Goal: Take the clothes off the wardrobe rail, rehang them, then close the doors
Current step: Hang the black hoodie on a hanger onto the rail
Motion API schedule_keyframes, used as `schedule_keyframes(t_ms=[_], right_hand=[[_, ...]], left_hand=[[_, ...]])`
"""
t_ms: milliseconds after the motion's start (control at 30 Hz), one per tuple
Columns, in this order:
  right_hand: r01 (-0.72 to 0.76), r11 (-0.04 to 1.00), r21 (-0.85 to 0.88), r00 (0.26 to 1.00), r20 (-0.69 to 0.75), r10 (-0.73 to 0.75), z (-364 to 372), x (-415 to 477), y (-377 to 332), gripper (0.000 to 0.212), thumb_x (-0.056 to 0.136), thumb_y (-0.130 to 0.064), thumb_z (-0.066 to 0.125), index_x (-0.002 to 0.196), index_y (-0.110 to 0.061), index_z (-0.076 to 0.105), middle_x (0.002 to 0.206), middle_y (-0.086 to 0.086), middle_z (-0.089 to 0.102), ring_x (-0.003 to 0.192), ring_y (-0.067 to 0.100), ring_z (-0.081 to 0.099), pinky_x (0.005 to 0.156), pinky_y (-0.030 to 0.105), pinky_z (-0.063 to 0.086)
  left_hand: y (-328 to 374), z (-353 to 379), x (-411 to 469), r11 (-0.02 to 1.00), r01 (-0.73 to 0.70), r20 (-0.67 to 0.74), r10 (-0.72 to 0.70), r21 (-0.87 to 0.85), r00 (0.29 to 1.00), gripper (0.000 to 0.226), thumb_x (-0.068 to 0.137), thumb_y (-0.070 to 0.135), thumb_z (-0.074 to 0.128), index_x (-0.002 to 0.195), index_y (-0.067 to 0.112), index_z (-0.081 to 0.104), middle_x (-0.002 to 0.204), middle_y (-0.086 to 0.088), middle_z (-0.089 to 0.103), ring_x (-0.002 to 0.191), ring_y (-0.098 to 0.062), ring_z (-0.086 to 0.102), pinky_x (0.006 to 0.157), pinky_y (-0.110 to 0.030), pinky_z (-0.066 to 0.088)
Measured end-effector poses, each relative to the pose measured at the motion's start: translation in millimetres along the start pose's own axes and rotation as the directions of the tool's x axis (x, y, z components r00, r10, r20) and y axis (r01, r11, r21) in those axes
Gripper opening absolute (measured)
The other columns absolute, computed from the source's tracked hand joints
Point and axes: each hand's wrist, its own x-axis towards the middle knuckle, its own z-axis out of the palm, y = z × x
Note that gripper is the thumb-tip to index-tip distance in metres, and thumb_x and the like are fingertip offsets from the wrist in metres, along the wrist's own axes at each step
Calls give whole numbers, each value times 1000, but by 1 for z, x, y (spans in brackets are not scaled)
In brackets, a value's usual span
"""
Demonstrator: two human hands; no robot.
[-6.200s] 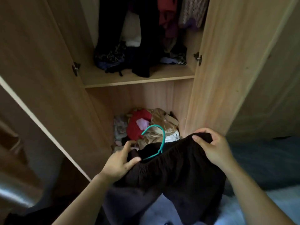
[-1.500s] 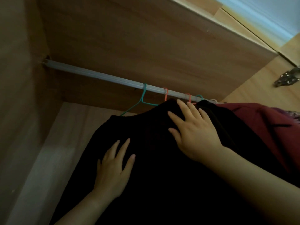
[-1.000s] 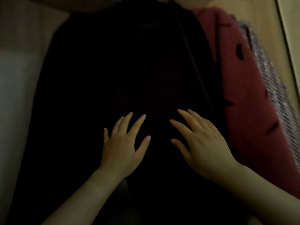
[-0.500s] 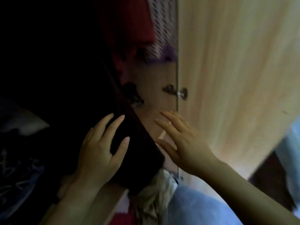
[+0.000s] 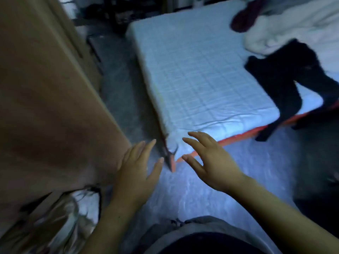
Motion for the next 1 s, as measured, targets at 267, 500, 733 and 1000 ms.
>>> schedule_keyframes(t_ms=[267, 500, 733, 1000], right_hand=[[-449, 893, -16, 879, -185, 439, -79, -63, 148, 56, 93, -55, 29, 125, -16, 55, 133, 5, 51, 123, 26, 48, 101, 39, 41], [-517, 856, 13, 837, -203, 508, -108, -13, 255, 57, 92, -55, 29, 127, -17, 54, 135, 6, 50, 126, 26, 45, 104, 42, 40], [-530, 848, -2, 837, -161, 522, -190, 102, 393, 79, 85, -70, 15, 131, -16, 51, 140, 7, 45, 130, 25, 39, 104, 47, 36], [-483, 875, -30, 851, -250, 461, -297, 199, 537, 71, 86, -59, 21, 132, -14, 52, 138, 8, 47, 130, 22, 39, 109, 34, 28]], left_hand=[[152, 116, 118, 935, -351, 301, 320, 53, 898, 75, 76, 68, 16, 138, 34, 42, 143, 1, 42, 134, -22, 34, 107, -58, 28], [210, 176, 216, 902, -423, 381, 364, 82, 850, 79, 74, 70, 7, 140, 38, 35, 147, 6, 36, 137, -17, 29, 110, -54, 24], [284, 234, 381, 943, -329, 404, 288, 36, 868, 63, 90, 65, 25, 143, 32, 32, 149, 2, 35, 138, -19, 28, 111, -55, 20], [408, 293, 539, 890, -442, 255, 457, -114, 852, 65, 87, 61, 24, 133, 22, 49, 134, 0, 54, 120, -20, 51, 100, -49, 41]])
